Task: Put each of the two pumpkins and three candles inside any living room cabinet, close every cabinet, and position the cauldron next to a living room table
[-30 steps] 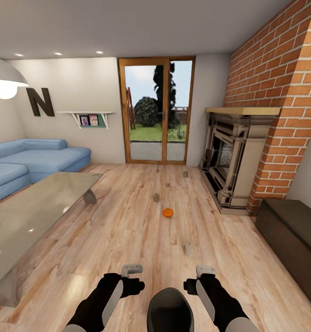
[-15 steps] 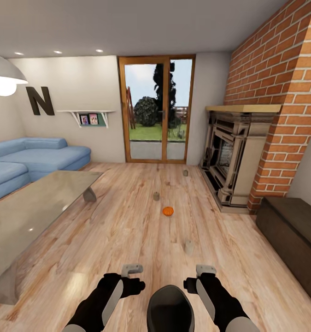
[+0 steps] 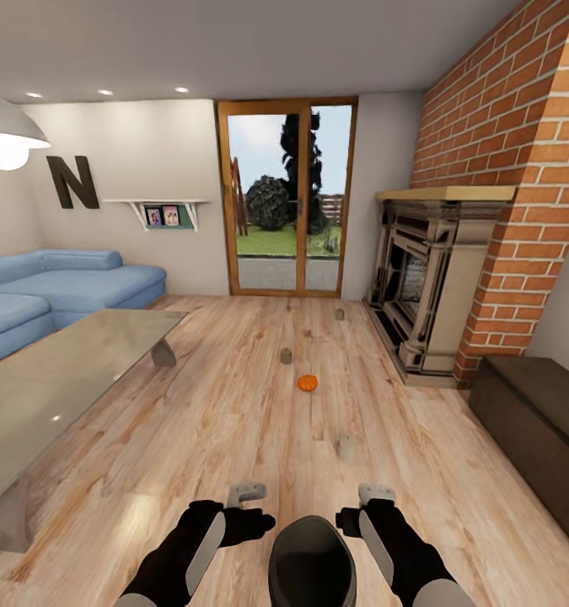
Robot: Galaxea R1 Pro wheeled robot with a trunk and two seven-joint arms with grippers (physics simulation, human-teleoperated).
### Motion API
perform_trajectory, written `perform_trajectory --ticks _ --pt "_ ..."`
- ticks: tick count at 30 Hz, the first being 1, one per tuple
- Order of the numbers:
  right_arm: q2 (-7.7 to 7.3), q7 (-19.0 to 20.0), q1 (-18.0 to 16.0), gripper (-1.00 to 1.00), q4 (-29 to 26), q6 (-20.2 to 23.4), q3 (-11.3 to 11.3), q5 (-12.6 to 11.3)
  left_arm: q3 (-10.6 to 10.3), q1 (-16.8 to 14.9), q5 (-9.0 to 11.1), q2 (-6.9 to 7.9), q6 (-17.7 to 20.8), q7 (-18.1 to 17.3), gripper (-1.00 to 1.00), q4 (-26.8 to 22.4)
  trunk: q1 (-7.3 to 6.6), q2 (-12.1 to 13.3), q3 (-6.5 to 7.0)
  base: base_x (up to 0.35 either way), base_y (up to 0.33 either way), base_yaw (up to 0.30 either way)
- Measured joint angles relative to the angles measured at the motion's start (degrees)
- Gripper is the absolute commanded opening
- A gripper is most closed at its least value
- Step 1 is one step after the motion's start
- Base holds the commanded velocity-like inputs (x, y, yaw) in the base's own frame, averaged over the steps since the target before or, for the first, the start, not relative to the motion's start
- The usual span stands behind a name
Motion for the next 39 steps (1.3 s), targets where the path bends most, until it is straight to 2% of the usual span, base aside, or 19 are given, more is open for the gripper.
perform_trajectory --ticks 39 --pt "0.00 0.00 0.00 1.00 -0.60 -0.13 0.00 0.00 0.00 0.02 -0.07 0.00 -0.09 -0.20 1.00 0.12 8.57 -15.64 -6.76 0.000 0.000 -0.018"
